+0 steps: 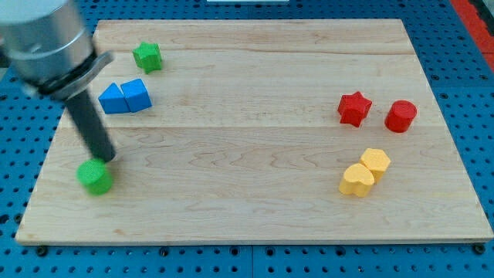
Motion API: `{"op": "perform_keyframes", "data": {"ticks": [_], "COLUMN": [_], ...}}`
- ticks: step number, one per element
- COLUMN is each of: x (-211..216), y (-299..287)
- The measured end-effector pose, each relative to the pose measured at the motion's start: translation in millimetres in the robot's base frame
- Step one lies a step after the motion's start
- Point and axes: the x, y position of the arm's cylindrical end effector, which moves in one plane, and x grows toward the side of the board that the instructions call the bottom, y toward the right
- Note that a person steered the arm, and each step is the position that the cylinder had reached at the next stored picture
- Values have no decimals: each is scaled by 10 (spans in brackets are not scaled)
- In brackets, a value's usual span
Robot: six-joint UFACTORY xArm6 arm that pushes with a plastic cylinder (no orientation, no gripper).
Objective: Move the green star to the top left of the green circle
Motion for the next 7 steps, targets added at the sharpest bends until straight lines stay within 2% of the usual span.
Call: {"op": "perform_keyframes", "data": {"ticks": [1,2,3,4,5,6,7], "x": [-60,-851,-2099,-2789,-2863,-2788,-2621], "y": [141,1001,1011,342,144,57,-341]}}
